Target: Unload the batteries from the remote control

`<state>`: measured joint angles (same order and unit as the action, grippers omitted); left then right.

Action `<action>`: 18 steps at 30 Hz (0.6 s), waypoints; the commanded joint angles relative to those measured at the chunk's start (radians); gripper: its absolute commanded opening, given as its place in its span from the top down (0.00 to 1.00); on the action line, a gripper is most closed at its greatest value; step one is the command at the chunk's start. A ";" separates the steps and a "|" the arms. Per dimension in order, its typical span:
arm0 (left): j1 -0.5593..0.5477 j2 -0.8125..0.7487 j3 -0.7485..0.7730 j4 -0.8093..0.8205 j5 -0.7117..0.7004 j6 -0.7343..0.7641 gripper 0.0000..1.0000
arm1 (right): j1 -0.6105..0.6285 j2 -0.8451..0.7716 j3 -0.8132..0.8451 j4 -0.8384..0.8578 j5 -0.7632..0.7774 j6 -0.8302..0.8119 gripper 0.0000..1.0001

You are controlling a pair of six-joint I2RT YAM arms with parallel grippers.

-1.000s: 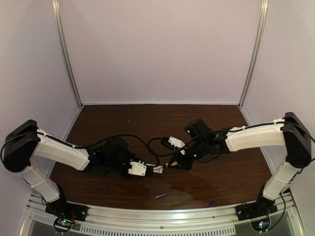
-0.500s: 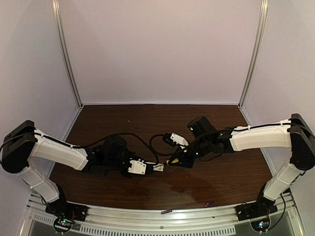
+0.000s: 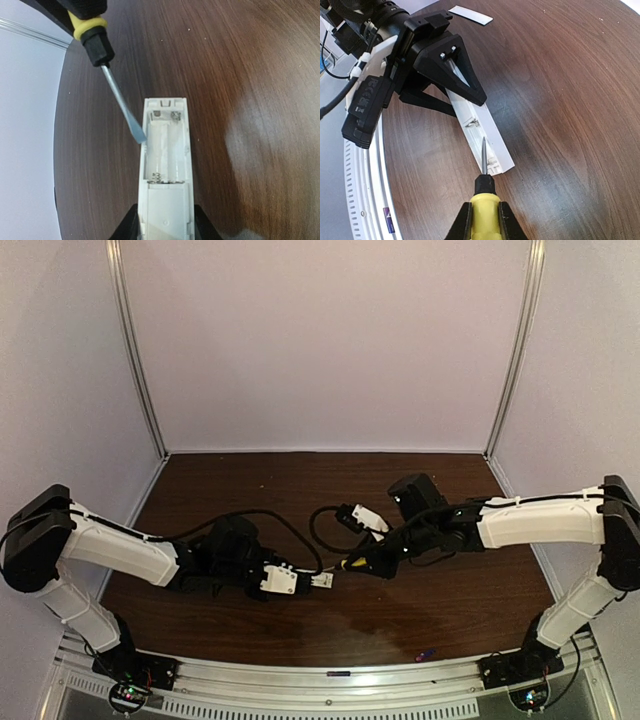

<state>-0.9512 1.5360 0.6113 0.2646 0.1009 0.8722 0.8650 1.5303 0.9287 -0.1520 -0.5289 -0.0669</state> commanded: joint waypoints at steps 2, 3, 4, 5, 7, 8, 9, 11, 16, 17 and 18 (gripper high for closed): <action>-0.008 -0.027 0.012 0.063 0.004 -0.024 1.00 | -0.004 -0.059 -0.011 0.031 0.040 0.021 1.00; -0.009 -0.031 0.012 0.068 0.000 -0.030 1.00 | -0.004 -0.067 -0.012 0.033 0.045 0.024 1.00; -0.008 -0.031 0.010 0.072 -0.006 -0.033 1.00 | -0.004 -0.075 -0.015 0.037 0.050 0.027 1.00; -0.009 -0.031 0.010 0.076 -0.013 -0.039 1.00 | -0.004 -0.085 -0.019 0.042 0.054 0.030 1.00; -0.009 -0.033 0.009 0.085 -0.024 -0.057 1.00 | -0.004 -0.104 -0.029 0.056 0.062 0.036 1.00; -0.009 -0.034 0.010 0.087 -0.025 -0.065 1.00 | -0.004 -0.114 -0.033 0.062 0.067 0.039 1.00; -0.008 -0.038 0.010 0.089 -0.026 -0.075 1.00 | -0.004 -0.123 -0.036 0.069 0.071 0.041 1.00; -0.008 -0.045 0.009 0.097 -0.036 -0.098 1.00 | -0.004 -0.139 -0.042 0.078 0.088 0.047 1.00; -0.009 -0.073 0.014 0.116 -0.065 -0.177 1.00 | -0.005 -0.196 -0.072 0.109 0.173 0.067 1.00; -0.009 -0.079 0.017 0.115 -0.069 -0.194 1.00 | -0.005 -0.214 -0.081 0.119 0.192 0.067 1.00; -0.009 -0.085 0.020 0.113 -0.071 -0.208 1.00 | -0.006 -0.230 -0.090 0.128 0.212 0.089 1.00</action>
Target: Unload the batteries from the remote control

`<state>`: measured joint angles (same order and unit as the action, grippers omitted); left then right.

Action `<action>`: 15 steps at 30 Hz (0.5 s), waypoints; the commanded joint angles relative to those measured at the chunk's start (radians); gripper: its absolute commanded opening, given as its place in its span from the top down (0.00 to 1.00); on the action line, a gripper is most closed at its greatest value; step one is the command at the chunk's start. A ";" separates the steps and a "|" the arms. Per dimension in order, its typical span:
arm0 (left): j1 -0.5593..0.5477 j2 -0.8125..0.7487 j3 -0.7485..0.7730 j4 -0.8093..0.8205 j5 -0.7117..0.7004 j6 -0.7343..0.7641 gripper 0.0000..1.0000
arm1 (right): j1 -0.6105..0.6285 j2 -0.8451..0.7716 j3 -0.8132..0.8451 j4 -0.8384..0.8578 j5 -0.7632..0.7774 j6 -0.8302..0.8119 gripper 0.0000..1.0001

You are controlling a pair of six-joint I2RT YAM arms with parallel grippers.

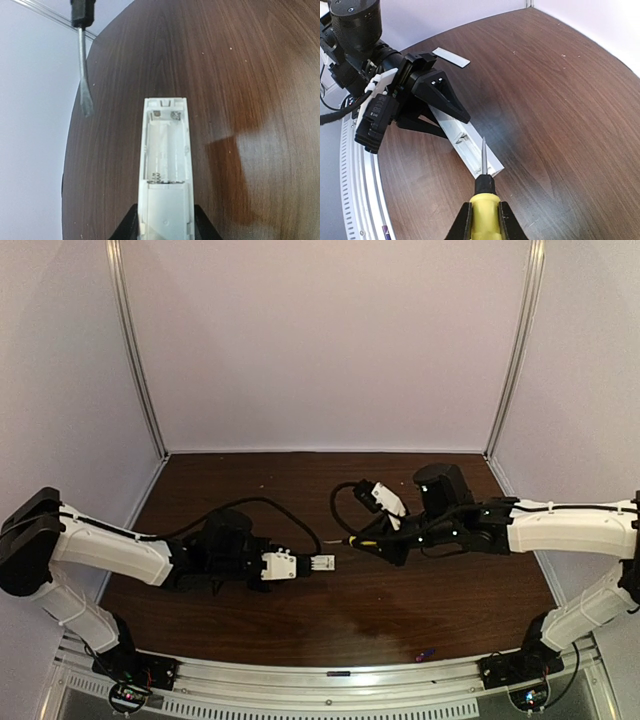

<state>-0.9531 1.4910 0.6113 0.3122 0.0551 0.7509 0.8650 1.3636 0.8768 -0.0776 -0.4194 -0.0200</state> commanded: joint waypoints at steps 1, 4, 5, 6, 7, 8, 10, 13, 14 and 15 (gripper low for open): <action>-0.006 -0.047 0.025 0.061 -0.032 -0.101 1.00 | -0.006 -0.082 -0.048 0.065 0.123 0.054 1.00; -0.007 -0.057 0.055 0.028 -0.075 -0.166 1.00 | -0.007 -0.134 -0.078 0.096 0.194 0.076 1.00; -0.007 -0.059 0.064 0.020 -0.087 -0.189 1.00 | -0.007 -0.149 -0.087 0.107 0.218 0.081 1.00; -0.007 -0.062 0.071 0.014 -0.098 -0.224 1.00 | -0.006 -0.162 -0.097 0.114 0.244 0.087 1.00; -0.006 -0.064 0.078 0.007 -0.110 -0.252 1.00 | -0.007 -0.175 -0.105 0.119 0.268 0.092 1.00; -0.006 -0.066 0.085 -0.001 -0.121 -0.280 1.00 | -0.007 -0.187 -0.113 0.122 0.291 0.097 1.00; -0.007 -0.070 0.103 -0.025 -0.155 -0.341 1.00 | -0.007 -0.206 -0.125 0.126 0.334 0.111 1.00; -0.007 -0.071 0.119 -0.055 -0.211 -0.440 1.00 | -0.008 -0.236 -0.149 0.132 0.386 0.135 1.00; -0.007 -0.074 0.119 -0.060 -0.229 -0.469 1.00 | -0.008 -0.246 -0.160 0.137 0.399 0.143 1.00; -0.006 -0.074 0.116 -0.061 -0.254 -0.503 1.00 | -0.007 -0.254 -0.169 0.141 0.410 0.149 1.00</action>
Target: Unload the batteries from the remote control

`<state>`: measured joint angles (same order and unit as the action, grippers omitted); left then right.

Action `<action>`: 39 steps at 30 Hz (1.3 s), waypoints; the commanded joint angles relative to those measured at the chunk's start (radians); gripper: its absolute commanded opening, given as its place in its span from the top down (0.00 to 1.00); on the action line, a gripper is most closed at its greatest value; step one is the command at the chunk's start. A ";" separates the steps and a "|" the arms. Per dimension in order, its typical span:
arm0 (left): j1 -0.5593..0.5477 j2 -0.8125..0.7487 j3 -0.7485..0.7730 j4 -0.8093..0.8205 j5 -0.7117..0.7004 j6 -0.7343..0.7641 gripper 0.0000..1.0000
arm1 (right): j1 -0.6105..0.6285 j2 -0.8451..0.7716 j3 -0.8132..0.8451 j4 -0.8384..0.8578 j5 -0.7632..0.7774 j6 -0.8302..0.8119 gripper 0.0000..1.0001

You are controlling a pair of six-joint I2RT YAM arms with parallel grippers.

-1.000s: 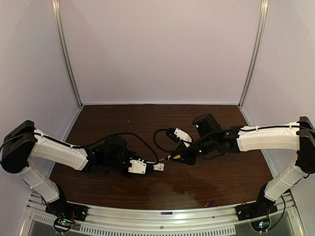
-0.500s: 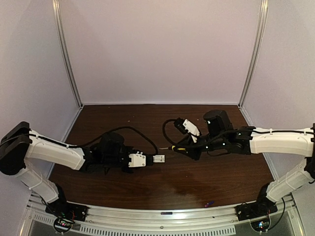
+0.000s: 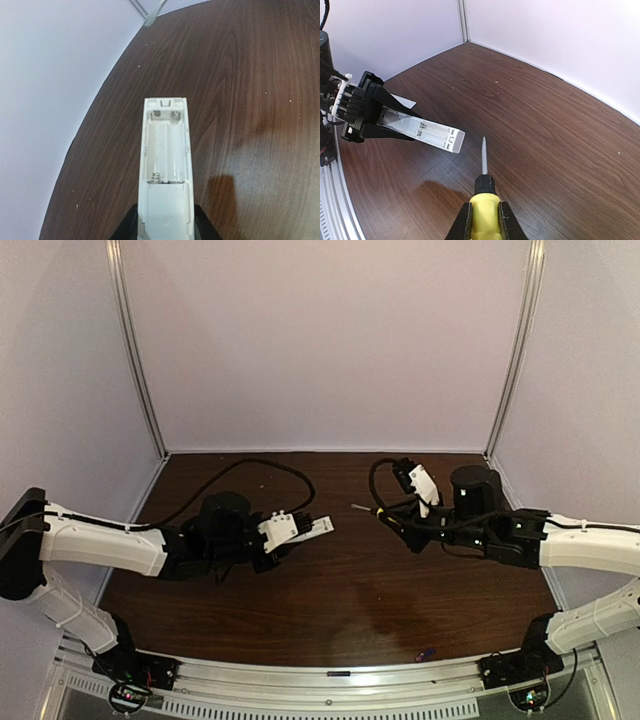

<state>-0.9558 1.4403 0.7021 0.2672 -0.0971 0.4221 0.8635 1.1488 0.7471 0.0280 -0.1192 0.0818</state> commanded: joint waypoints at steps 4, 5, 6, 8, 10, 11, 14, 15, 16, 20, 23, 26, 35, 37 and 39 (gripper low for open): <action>-0.004 -0.020 0.038 -0.059 -0.213 -0.317 1.00 | -0.006 -0.056 -0.069 0.046 0.158 0.072 1.00; -0.004 -0.018 0.039 -0.065 -0.235 -0.346 1.00 | -0.005 -0.056 -0.074 0.049 0.168 0.079 1.00; -0.004 -0.016 0.034 -0.063 -0.256 -0.373 1.00 | -0.006 -0.056 -0.081 0.055 0.177 0.086 1.00; -0.004 -0.009 0.021 -0.045 -0.307 -0.435 1.00 | -0.006 -0.053 -0.090 0.070 0.190 0.095 1.00; -0.003 0.008 0.015 -0.037 -0.346 -0.506 1.00 | -0.006 -0.045 -0.096 0.082 0.202 0.104 1.00; -0.002 0.017 0.018 -0.040 -0.359 -0.535 1.00 | -0.006 -0.039 -0.097 0.086 0.209 0.107 1.00; -0.002 0.056 0.039 -0.074 -0.411 -0.657 1.00 | -0.006 -0.018 -0.094 0.093 0.220 0.115 1.00; 0.000 0.071 0.046 -0.089 -0.423 -0.704 1.00 | -0.006 -0.012 -0.094 0.096 0.221 0.119 1.00; 0.003 0.087 0.051 -0.099 -0.424 -0.761 1.00 | -0.006 -0.005 -0.092 0.099 0.221 0.121 1.00; 0.012 0.147 0.049 -0.107 -0.423 -0.912 1.00 | -0.006 0.021 -0.089 0.111 0.219 0.130 1.00; 0.018 0.180 0.029 -0.097 -0.428 -1.004 1.00 | -0.006 0.033 -0.088 0.116 0.219 0.136 1.00; 0.022 0.212 0.004 -0.072 -0.407 -1.061 1.00 | -0.006 0.041 -0.091 0.120 0.218 0.140 1.00; 0.021 0.286 -0.031 -0.010 -0.333 -1.151 1.00 | -0.006 0.079 -0.086 0.134 0.209 0.148 1.00; 0.020 0.298 -0.035 -0.012 -0.340 -1.176 1.00 | -0.005 0.084 -0.084 0.136 0.207 0.150 1.00; 0.021 0.303 -0.044 -0.014 -0.348 -1.189 0.94 | -0.006 0.087 -0.083 0.136 0.205 0.150 1.00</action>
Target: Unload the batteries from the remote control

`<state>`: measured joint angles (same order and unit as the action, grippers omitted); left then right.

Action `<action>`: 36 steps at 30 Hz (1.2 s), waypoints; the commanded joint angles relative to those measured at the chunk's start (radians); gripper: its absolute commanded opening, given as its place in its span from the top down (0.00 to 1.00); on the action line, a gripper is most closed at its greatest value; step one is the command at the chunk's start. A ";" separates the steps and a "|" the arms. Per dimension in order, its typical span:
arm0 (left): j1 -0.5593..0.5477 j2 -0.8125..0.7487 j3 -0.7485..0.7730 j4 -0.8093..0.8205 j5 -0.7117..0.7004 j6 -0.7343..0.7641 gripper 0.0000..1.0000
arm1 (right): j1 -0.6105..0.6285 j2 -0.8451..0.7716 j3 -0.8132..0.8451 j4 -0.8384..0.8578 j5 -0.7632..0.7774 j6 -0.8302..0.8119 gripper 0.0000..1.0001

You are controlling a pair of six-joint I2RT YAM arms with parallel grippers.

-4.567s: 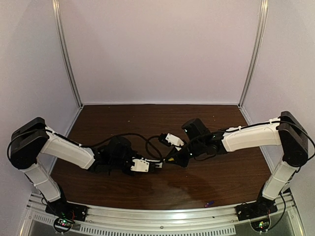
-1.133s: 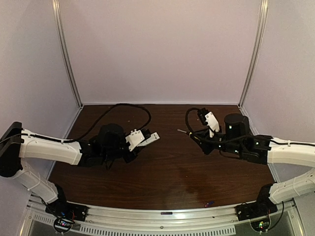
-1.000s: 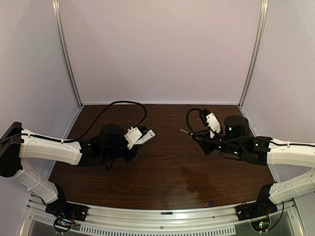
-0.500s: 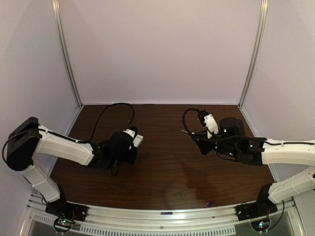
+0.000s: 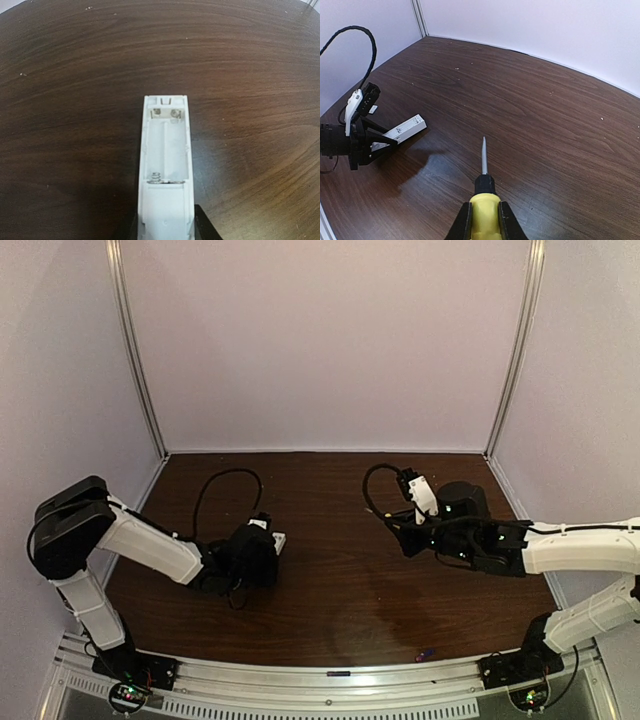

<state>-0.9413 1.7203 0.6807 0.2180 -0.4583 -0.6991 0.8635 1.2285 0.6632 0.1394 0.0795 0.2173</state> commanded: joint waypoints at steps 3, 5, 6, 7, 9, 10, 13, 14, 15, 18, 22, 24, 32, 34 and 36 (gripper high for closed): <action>0.006 0.022 -0.040 0.066 0.028 -0.057 0.77 | -0.005 0.012 0.001 0.022 0.008 0.011 1.00; 0.006 0.025 -0.044 0.078 0.044 -0.052 0.71 | -0.006 0.014 0.000 0.020 0.012 0.011 1.00; 0.004 0.025 -0.045 0.078 0.048 -0.051 0.66 | -0.006 0.015 0.000 0.020 0.012 0.010 1.00; 0.005 0.026 -0.045 0.077 0.051 -0.050 0.62 | -0.006 0.015 -0.001 0.019 0.014 0.009 1.00; 0.001 0.022 -0.040 0.057 0.045 -0.056 0.50 | -0.006 0.016 0.000 0.021 0.014 0.010 1.00; -0.003 0.017 -0.038 0.045 0.036 -0.064 0.40 | -0.005 0.015 0.000 0.022 0.014 0.010 1.00; -0.013 -0.008 -0.046 0.028 0.004 -0.072 0.17 | -0.006 0.015 0.001 0.021 0.017 0.007 1.00; -0.016 -0.019 -0.049 0.025 -0.005 -0.070 0.13 | -0.006 0.013 0.001 0.019 0.018 0.006 1.00; -0.018 -0.031 -0.052 0.024 -0.010 -0.064 0.11 | -0.005 0.012 0.001 0.017 0.020 0.004 1.00; -0.027 -0.074 -0.055 0.006 -0.036 -0.032 0.08 | -0.005 0.006 0.003 0.011 0.023 -0.002 1.00; -0.033 -0.156 -0.072 -0.002 -0.042 0.041 0.06 | -0.006 -0.002 0.013 0.000 0.025 -0.016 1.00; -0.036 -0.208 -0.087 0.001 -0.035 0.079 0.06 | -0.006 -0.004 0.023 -0.009 0.023 -0.028 1.00; -0.040 -0.400 -0.073 -0.105 0.005 0.255 0.06 | -0.006 0.028 0.115 -0.107 -0.063 -0.096 1.00; -0.044 -0.432 -0.066 -0.121 0.050 0.299 0.06 | -0.005 0.038 0.132 -0.118 -0.116 -0.108 1.00; -0.049 -0.463 -0.058 -0.136 0.078 0.327 0.05 | -0.006 0.050 0.147 -0.127 -0.166 -0.114 1.00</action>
<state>-0.9771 1.3045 0.5949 0.1398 -0.4477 -0.4789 0.8631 1.2533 0.7681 0.0578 0.0181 0.1371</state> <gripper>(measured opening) 0.943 0.166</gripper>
